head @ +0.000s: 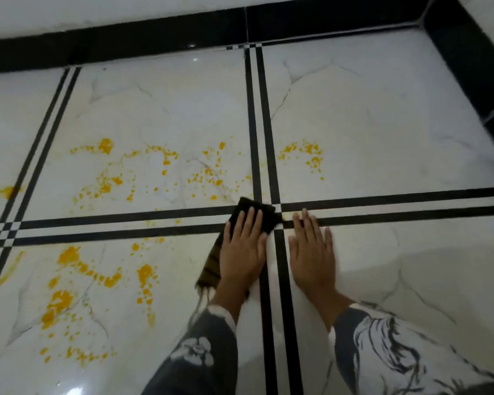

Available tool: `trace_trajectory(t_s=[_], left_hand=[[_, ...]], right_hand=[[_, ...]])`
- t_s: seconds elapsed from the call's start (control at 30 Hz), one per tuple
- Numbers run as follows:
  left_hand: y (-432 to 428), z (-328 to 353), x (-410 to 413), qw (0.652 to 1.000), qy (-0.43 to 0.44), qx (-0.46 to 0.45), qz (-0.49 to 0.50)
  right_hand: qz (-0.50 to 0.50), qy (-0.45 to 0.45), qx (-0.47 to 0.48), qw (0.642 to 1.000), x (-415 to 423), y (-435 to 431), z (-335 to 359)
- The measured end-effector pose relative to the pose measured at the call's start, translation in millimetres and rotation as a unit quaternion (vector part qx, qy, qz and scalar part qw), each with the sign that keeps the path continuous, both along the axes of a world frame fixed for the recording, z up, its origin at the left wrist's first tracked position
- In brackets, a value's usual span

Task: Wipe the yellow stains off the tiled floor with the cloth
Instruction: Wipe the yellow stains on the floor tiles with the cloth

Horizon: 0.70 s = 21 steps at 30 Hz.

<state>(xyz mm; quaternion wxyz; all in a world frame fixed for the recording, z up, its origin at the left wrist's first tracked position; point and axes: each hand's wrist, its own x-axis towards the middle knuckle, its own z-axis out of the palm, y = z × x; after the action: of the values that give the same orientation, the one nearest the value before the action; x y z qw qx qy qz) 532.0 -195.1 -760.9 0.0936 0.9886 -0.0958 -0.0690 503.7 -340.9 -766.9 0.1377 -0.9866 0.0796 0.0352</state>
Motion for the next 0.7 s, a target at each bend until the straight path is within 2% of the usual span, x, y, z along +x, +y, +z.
trace_trajectory(t_s=[0.07,0.2,0.23,0.3,0.37,0.43,0.47,0.53,0.63,0.7], left_hand=[[3.5,-6.3,33.5,0.999,-0.012,-0.005,0.030],[-16.7,-8.7,13.9,0.978,-0.029,-0.032,0.202],[-25.6,-6.2,4.6,0.980,-0.026,-0.039,0.195],[-31.7,-2.0,3.3,0.995,-0.006,-0.029,0.091],[-24.0,-1.7,38.3,0.999,0.008,-0.023,-0.033],[-14.2,-2.7,77.6,0.997,-0.011,-0.016,-0.076],[-11.4,-4.3,89.2,0.998,-0.019,-0.017,-0.063],[-9.1,-12.8,85.4,0.998,-0.039,-0.030,0.033],[-26.7,-18.0,25.2,0.977,-0.062,-0.051,0.198],[-47.9,-10.6,-13.7,0.983,-0.043,-0.069,0.165]], right_hand=[[-0.004,-0.031,-0.008,0.999,2.5,-0.5,-5.4],[0.002,-0.032,-0.020,0.999,4.3,-0.4,-9.2],[-0.001,-0.029,-0.024,0.999,5.3,-0.4,-9.4],[-0.001,-0.032,-0.031,0.999,4.7,1.3,-9.3],[-0.007,-0.043,-0.034,0.998,4.6,0.8,-10.7],[-0.010,-0.050,-0.025,0.998,5.6,1.0,-10.9],[-0.007,-0.058,-0.022,0.998,4.8,1.5,-11.2],[-0.011,-0.065,0.003,0.998,6.4,1.2,-11.3],[-0.112,-0.076,-0.011,0.991,-1.9,-19.4,0.1],[-0.148,-0.020,-0.023,0.989,-17.8,-47.5,4.0]])
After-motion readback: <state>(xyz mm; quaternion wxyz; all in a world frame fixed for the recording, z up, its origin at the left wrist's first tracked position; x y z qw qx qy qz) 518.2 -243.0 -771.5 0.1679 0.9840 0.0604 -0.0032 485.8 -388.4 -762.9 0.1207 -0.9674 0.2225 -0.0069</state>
